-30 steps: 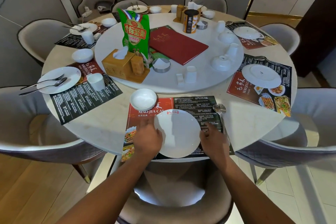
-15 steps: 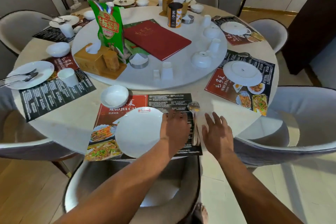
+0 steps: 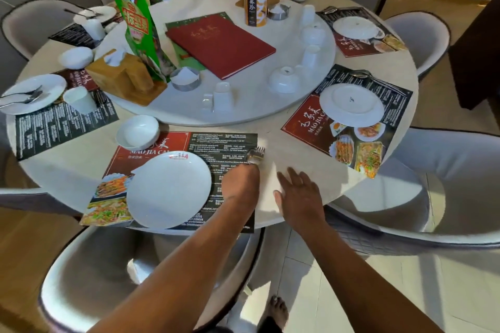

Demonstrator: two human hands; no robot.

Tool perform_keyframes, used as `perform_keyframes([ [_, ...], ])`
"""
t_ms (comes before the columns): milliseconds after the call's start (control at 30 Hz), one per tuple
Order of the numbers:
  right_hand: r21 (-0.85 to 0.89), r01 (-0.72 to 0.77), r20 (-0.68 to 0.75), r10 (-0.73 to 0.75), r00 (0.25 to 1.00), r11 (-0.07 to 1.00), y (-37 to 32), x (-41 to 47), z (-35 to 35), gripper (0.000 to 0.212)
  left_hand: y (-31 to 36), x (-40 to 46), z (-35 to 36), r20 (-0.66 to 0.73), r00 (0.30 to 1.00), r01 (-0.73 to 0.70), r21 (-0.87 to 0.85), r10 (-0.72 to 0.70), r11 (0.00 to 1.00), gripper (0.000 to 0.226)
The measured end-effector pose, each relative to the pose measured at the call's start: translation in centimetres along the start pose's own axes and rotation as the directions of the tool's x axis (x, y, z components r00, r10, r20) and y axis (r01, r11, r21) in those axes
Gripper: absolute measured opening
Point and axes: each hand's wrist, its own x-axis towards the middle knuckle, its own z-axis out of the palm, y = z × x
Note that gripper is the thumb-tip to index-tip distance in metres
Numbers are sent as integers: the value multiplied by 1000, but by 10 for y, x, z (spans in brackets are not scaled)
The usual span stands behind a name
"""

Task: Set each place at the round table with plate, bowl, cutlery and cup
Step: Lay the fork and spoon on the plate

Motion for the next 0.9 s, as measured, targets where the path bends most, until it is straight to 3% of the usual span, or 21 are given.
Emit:
perform_keyframes([
  [267, -12, 39, 44, -38, 998, 999, 2, 1, -9, 56, 3, -2, 1, -29, 999, 26, -36, -27, 999, 20],
  [433, 9, 15, 52, -16, 999, 1000, -4, 1, -13, 57, -11, -6, -5, -102, 991, 57, -252, -85, 966, 24],
  [600, 22, 75, -57, -73, 996, 997, -62, -4, -16, 57, -64, -28, -8, -112, 977, 110, -452, -179, 885, 38],
  [733, 72, 164, -101, -157, 982, 984, -117, -10, -1, 57, -123, -46, -5, -84, 961, 201, -444, -264, 873, 50],
  [900, 70, 163, -96, -156, 983, 984, -163, -19, 9, 57, -195, -72, 11, -128, 927, 266, -440, -353, 858, 27],
])
